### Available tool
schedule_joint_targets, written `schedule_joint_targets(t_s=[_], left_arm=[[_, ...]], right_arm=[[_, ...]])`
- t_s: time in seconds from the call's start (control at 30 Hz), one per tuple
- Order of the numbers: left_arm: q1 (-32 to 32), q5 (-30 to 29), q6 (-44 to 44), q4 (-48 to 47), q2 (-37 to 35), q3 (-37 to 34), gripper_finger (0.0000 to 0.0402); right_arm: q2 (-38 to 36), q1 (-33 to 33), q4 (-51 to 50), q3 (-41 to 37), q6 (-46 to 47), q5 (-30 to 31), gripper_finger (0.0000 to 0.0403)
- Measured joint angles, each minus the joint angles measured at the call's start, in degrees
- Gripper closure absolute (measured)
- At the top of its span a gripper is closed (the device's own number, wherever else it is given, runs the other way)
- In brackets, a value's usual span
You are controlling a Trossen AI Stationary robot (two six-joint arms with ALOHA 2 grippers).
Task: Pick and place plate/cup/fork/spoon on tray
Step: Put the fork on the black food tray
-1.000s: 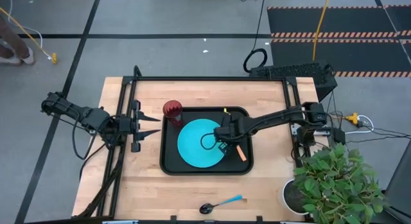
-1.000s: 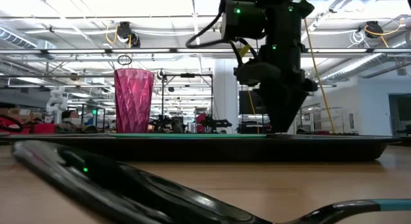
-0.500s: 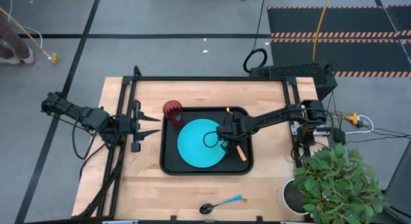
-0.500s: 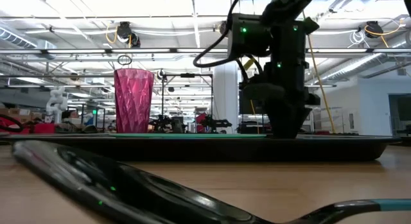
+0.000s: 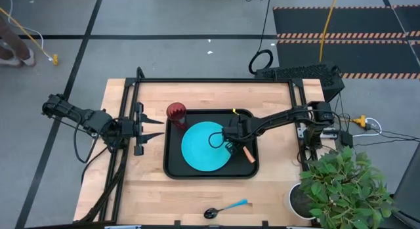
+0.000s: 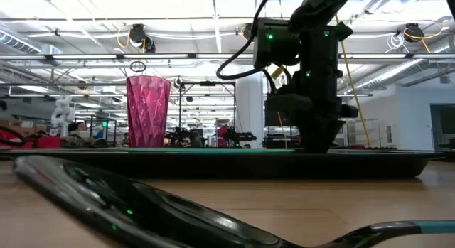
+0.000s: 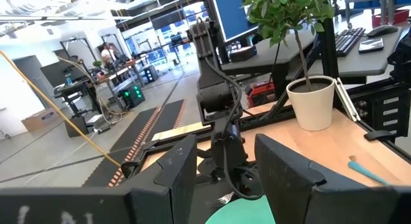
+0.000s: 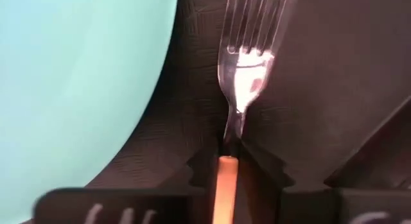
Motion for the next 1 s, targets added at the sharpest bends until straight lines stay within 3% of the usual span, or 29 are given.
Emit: schedule_joint_targets(t_s=[0.2,0.6,1.0], left_arm=[[0.00,0.00,-0.22,0.00,-0.02,0.00,0.0241],[0.00,0.02,-1.11,0.00,-0.02,0.00,0.0241],[-0.01,0.01,1.58,0.15,-0.02,0.00,0.0241]], right_arm=[[-1.71,0.04,0.26,-0.07,3.09,-2.68,0.0392],[-8.52,0.90,-10.27,-0.09,17.54,-2.66,0.0393],[-8.46,2.08,-8.66,-0.07,31.99,2.47,0.0392]])
